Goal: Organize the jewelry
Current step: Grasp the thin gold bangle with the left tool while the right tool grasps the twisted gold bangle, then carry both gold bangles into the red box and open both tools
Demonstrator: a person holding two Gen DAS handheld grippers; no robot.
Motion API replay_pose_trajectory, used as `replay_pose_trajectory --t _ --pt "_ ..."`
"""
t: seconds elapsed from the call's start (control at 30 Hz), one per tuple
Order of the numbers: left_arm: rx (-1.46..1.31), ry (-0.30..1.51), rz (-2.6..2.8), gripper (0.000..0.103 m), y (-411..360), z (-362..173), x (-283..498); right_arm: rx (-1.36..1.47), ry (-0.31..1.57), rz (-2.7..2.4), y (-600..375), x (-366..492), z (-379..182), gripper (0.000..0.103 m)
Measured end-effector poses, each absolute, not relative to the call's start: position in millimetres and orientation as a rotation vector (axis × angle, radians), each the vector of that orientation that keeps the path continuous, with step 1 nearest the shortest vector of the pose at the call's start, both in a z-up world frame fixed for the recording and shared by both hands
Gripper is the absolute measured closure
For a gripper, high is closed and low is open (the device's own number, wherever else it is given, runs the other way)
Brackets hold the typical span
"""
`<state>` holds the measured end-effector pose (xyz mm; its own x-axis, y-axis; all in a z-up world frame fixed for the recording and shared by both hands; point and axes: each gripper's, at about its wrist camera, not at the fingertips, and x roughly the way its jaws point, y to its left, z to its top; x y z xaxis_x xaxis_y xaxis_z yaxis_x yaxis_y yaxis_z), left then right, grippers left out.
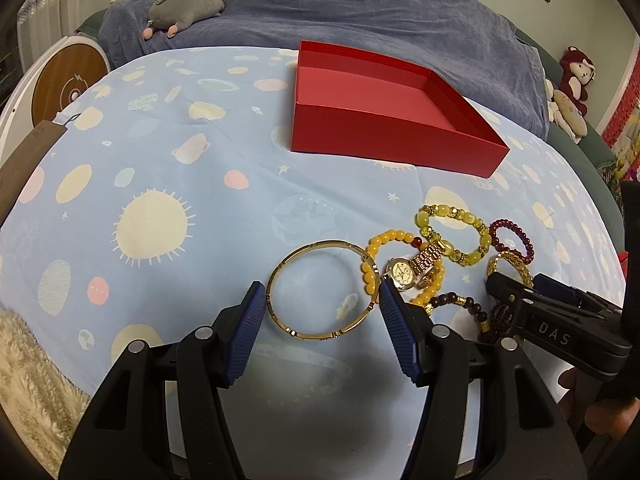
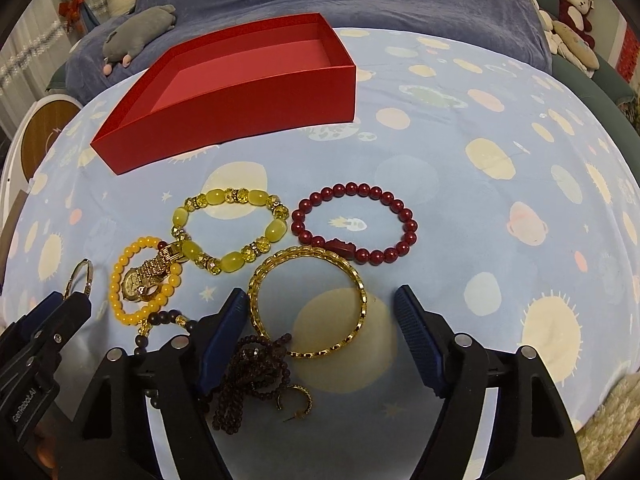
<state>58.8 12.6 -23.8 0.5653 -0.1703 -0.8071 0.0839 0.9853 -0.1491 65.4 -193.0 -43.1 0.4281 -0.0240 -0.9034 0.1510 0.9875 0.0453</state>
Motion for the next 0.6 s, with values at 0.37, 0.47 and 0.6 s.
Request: replay_pose_trajectory --t 0.37,0.47,0.6 --pt "-0.096 0.962 -0.152 0.047 12.1 -21.6 57.4 0.136 1.099 -0.078 -194.4 58.8 -34.7 0.047" --pt "-0.103 0.948 -0.16 0.047 10.3 -12.6 57.8 0.155 1.078 -0.061 -195.4 52.2 -24.7 0.047" --pt "-0.13 0.924 -0.18 0.047 6.6 8.5 69.4 0.176 1.046 -0.034 -200.1 54.3 -4.4 0.047"
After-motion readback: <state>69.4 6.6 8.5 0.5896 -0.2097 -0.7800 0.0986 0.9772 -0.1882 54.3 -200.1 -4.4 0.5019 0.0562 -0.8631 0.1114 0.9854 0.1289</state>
